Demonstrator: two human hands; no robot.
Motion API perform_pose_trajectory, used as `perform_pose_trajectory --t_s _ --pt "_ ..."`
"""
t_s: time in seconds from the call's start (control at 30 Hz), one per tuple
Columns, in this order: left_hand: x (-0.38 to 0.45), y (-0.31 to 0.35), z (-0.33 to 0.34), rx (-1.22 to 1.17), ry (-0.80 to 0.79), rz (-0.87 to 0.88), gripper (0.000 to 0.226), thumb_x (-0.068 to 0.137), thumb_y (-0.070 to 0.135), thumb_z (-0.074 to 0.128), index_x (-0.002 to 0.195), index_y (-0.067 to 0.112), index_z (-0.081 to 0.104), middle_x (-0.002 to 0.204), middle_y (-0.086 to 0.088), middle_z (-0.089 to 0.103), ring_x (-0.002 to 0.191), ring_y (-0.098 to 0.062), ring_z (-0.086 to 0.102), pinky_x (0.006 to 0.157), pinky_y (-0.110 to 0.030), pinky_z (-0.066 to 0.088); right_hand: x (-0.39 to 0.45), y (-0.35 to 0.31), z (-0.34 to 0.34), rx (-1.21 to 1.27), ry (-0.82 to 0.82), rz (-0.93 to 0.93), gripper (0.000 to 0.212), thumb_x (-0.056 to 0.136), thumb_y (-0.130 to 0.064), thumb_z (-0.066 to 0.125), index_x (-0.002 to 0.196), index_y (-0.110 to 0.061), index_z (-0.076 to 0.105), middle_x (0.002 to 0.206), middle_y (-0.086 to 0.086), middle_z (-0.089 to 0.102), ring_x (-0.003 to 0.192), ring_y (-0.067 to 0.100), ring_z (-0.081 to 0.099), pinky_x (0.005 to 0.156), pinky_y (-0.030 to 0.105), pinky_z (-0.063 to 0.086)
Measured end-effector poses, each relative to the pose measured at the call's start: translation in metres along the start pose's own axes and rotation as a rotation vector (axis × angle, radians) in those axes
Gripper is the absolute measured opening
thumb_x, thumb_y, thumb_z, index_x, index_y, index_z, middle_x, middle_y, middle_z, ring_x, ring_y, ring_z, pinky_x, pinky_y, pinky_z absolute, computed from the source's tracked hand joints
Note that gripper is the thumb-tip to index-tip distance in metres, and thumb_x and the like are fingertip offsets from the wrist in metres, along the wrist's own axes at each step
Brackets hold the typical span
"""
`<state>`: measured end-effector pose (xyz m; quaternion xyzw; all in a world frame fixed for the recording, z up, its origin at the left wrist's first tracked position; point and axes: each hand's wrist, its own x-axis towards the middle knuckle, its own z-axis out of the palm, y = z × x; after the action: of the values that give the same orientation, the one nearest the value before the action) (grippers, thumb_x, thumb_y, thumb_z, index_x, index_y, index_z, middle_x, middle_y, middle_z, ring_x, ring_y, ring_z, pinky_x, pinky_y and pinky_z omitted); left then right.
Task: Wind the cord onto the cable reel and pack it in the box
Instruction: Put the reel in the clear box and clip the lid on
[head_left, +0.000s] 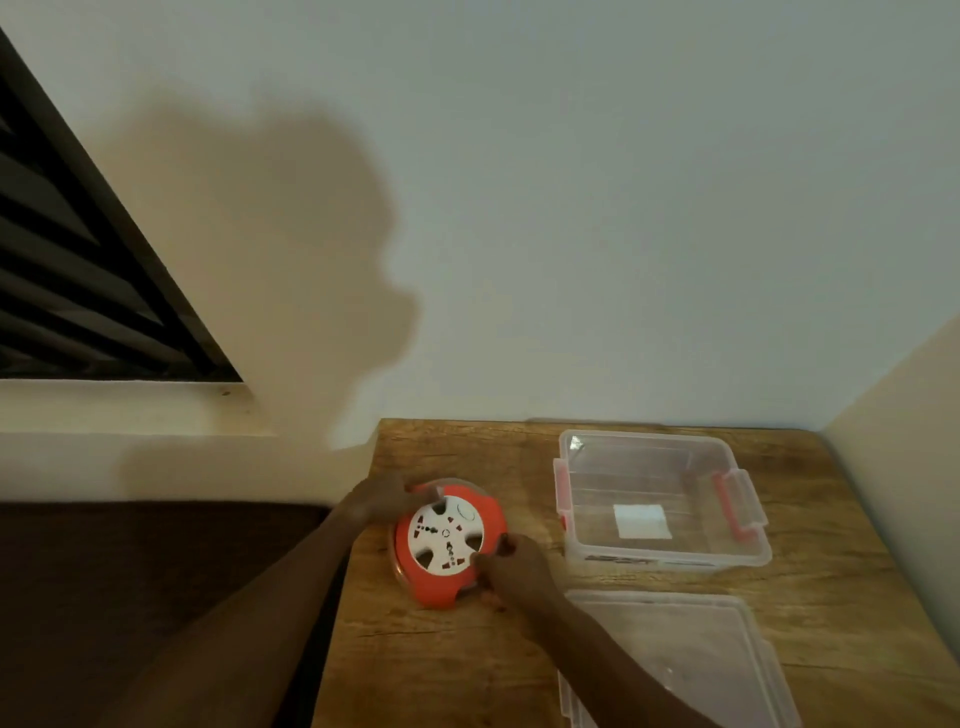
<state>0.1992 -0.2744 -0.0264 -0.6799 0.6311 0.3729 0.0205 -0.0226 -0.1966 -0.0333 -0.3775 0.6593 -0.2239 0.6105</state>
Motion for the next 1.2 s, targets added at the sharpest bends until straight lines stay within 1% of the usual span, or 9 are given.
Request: perform_pose_trajectory --t_s 0.1,0.33,0.47,0.53,0.7,0.8,0.97,1.07,1.2 --pt "-0.011 -0.020 -0.003 -0.281 0.054 -0.025 0.057 0.086 0.069 0.064 0.100 0.016 0.077 0.087 -0.002 0.082 0.079 -0.015 0.079 0.080 -0.034 0.064 -0.006 -0.007 0.008 0.021 0.014 -0.061 0.058 0.079 -0.012 0.079 0.128 -0.009 0.048 0.113 0.002 0.063 0.097 0.017 0.066 0.071 0.030 0.061" --pt "-0.047 0.019 -0.040 -0.648 0.377 0.099 0.031 0.081 0.059 0.076 0.078 0.029 0.073 0.068 0.005 0.077 0.056 -0.010 0.073 0.052 -0.022 0.053 -0.029 -0.064 -0.010 0.053 0.032 -0.303 0.058 0.082 -0.021 0.078 0.132 -0.017 0.047 0.125 -0.001 0.061 0.110 0.020 0.063 0.081 0.039 0.061" --pt "-0.049 0.081 -0.059 -0.748 0.507 0.171 0.045 0.083 0.050 0.081 0.092 0.007 0.069 0.073 -0.003 0.075 0.061 -0.016 0.073 0.057 -0.029 0.057 -0.044 -0.092 -0.056 0.084 0.132 -0.443 0.057 0.078 -0.024 0.080 0.126 -0.022 0.050 0.114 -0.007 0.061 0.103 0.017 0.064 0.079 0.043 0.061" --pt "-0.046 0.118 -0.057 -0.731 0.533 0.219 0.044 0.084 0.050 0.079 0.094 0.008 0.070 0.080 -0.007 0.076 0.067 -0.019 0.074 0.062 -0.032 0.057 -0.045 -0.096 -0.087 0.105 0.190 -0.462 0.054 0.077 -0.026 0.080 0.125 -0.022 0.054 0.113 -0.006 0.062 0.100 0.017 0.065 0.077 0.044 0.061" --pt "-0.030 0.206 -0.021 -0.730 0.501 0.273 0.035 0.087 0.047 0.078 0.094 0.014 0.073 0.083 0.006 0.074 0.065 -0.002 0.070 0.059 -0.019 0.053 -0.038 -0.082 -0.171 0.103 0.317 -0.420 0.048 0.080 -0.025 0.078 0.124 -0.024 0.058 0.114 -0.004 0.066 0.098 0.016 0.065 0.077 0.041 0.062" --pt "-0.018 0.244 0.009 -0.770 0.436 0.256 0.031 0.088 0.045 0.077 0.096 0.016 0.073 0.091 0.004 0.075 0.081 -0.013 0.073 0.068 -0.028 0.057 -0.031 -0.069 -0.213 0.099 0.369 -0.365 0.049 0.081 -0.021 0.078 0.126 -0.020 0.057 0.114 -0.001 0.067 0.099 0.018 0.066 0.077 0.042 0.062" --pt "-0.004 0.274 0.059 -0.815 0.378 0.148 0.029 0.094 0.041 0.072 0.097 0.012 0.077 0.088 -0.005 0.080 0.082 -0.025 0.077 0.072 -0.038 0.062 -0.023 -0.049 -0.255 0.012 0.353 -0.341 0.046 0.081 -0.010 0.077 0.124 -0.014 0.059 0.108 0.003 0.068 0.090 0.016 0.068 0.068 0.034 0.062" --pt "-0.003 0.282 0.078 -0.808 0.385 0.109 0.030 0.097 0.039 0.067 0.101 0.011 0.076 0.087 -0.006 0.080 0.077 -0.024 0.077 0.067 -0.035 0.063 -0.019 -0.041 -0.266 -0.078 0.341 -0.335 0.048 0.080 -0.010 0.079 0.123 -0.010 0.059 0.113 0.007 0.069 0.094 0.021 0.069 0.075 0.039 0.062" --pt "-0.002 0.285 0.084 -0.819 0.394 0.113 0.029 0.102 0.033 0.061 0.099 0.008 0.074 0.088 -0.012 0.080 0.079 -0.032 0.078 0.076 -0.044 0.064 -0.011 -0.041 -0.271 -0.257 0.302 -0.351 0.049 0.081 -0.014 0.078 0.125 -0.010 0.058 0.115 0.008 0.069 0.097 0.021 0.069 0.076 0.037 0.061"
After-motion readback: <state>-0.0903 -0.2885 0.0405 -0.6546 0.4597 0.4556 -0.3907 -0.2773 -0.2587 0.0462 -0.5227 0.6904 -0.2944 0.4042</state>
